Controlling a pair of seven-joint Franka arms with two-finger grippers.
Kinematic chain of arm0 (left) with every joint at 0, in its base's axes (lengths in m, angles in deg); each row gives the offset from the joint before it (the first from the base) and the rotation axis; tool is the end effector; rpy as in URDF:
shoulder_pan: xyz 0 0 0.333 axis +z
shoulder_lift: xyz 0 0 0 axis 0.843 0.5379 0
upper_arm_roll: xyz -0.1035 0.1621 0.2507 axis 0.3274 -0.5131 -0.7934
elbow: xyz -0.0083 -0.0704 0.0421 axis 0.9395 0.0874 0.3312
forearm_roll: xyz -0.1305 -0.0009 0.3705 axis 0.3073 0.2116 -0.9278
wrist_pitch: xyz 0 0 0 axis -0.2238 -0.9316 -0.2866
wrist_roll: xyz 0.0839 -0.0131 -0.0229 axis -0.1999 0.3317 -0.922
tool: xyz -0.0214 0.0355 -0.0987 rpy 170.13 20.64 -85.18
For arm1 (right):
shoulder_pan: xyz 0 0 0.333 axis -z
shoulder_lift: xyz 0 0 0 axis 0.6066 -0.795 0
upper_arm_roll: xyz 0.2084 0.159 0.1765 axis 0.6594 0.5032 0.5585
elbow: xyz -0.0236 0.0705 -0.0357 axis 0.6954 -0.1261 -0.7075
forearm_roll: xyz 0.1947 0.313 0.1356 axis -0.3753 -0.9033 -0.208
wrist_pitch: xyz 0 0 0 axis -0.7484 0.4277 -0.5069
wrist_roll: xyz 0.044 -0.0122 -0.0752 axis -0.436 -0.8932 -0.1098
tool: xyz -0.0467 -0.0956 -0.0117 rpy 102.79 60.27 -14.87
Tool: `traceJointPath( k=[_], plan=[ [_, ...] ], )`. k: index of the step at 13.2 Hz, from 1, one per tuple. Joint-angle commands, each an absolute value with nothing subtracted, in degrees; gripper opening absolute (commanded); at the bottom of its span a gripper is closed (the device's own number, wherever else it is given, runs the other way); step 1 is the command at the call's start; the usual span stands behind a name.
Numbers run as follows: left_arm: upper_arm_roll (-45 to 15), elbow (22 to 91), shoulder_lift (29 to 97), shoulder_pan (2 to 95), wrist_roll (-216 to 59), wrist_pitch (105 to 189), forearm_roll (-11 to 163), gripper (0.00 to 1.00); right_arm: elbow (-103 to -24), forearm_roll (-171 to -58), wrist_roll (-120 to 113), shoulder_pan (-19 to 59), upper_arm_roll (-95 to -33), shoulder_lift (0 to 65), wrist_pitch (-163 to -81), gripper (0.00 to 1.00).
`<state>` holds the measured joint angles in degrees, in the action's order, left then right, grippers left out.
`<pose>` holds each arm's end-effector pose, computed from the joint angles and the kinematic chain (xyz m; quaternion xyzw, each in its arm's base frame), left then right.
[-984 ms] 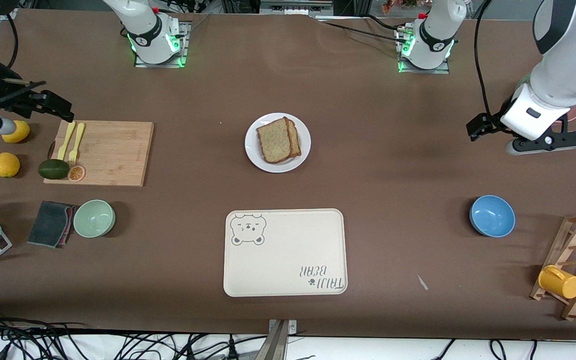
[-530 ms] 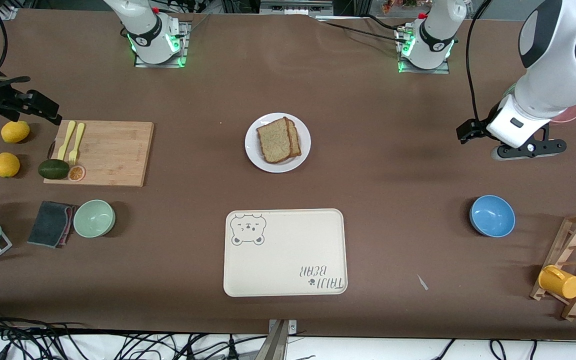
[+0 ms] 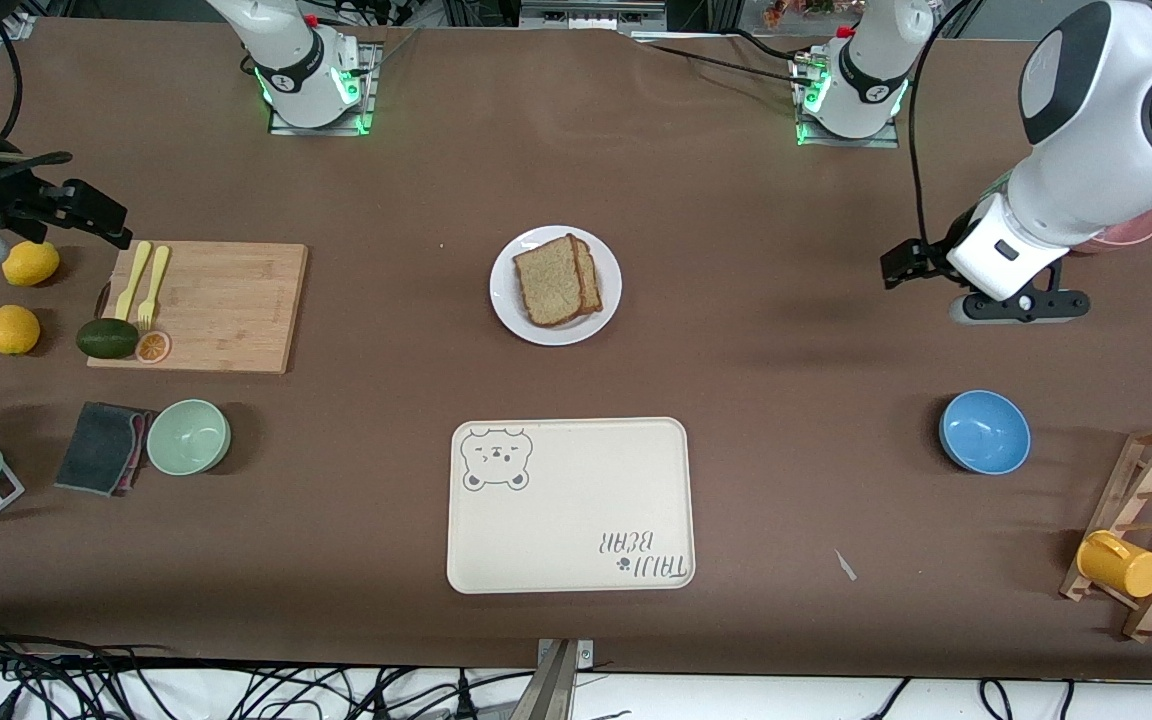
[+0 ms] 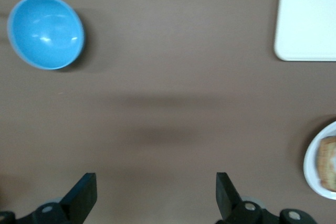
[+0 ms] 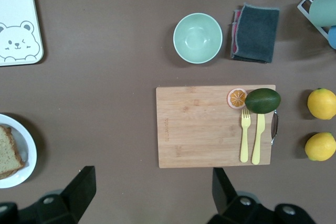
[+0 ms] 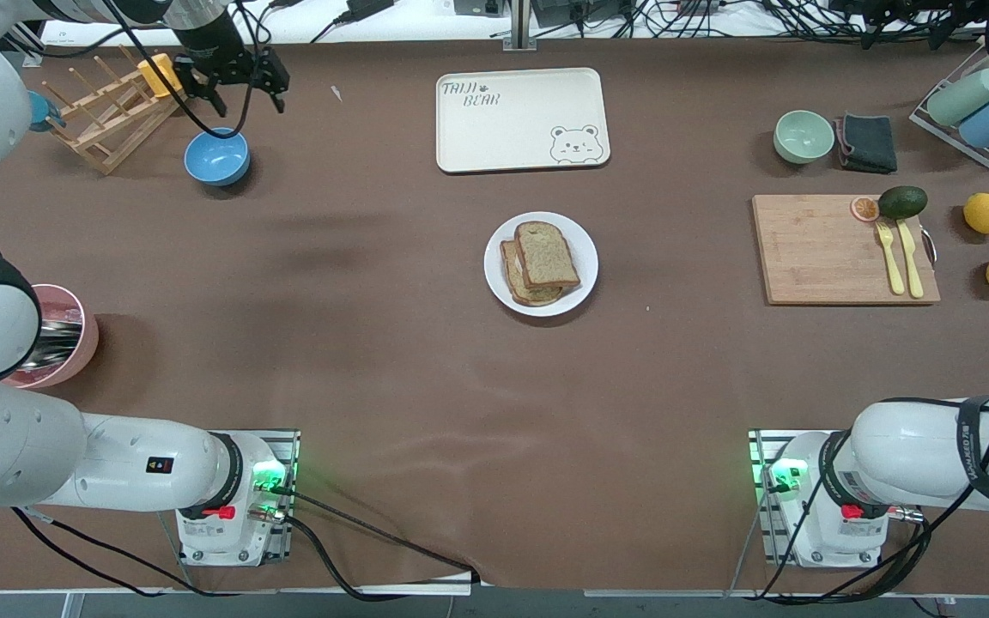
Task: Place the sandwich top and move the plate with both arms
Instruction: 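Move the left gripper toward the white plate rim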
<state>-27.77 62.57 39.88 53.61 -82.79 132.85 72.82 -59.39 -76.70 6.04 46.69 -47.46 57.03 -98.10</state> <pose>0.5551 -0.0961 0.4890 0.9973 0.0264 -0.0562 0.0397 0.5492 0.0159 0.5990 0.9995 -0.0238 -0.0175 0.0100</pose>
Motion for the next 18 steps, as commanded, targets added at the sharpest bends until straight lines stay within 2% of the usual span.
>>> traceJointPath(
  k=[1, 3, 5, 7, 11, 15, 18],
  plan=[
    [-28.0, 63.1, 42.3, 53.6, -79.1, 137.5, 80.6, 1.0, -59.3, -77.0, 5.9, 45.6, -48.5, 57.1, -97.3, 0.98],
    [-28.0, 64.0, 45.4, 53.3, -78.4, 140.1, 89.5, 1.0, -59.6, -77.4, 5.9, 45.6, -48.6, 57.4, -96.8, 0.98],
    [-28.0, 68.1, 46.1, 51.2, -75.5, 147.0, 94.3, 1.0, -59.4, -77.4, 5.9, 45.0, -50.8, 57.4, -96.9, 0.98],
    [-25.2, 71.1, 47.6, 49.8, -75.1, 153.4, 98.3, 1.0, -59.3, -77.4, 5.9, 40.4, -56.6, 57.5, -97.0, 0.98],
    [-20.6, 72.0, 51.8, 48.2, -75.0, 161.6, 99.9, 1.0, -59.4, -77.4, 5.3, 40.2, -56.9, 57.1, -97.1, 0.98],
    [-20.0, 74.9, 54.7, 44.1, -70.9, 165.7, 114.2, 1.0, -59.4, -77.4, 5.1, 40.2, -56.4, 57.0, -97.6, 0.98],
    [-20.0, 74.6, 58.0, 41.9, -66.5, 169.1, 115.9, 1.0, -59.3, -77.4, 5.4, 40.1, -55.6, 57.2, -97.6, 0.98]
  ],
)
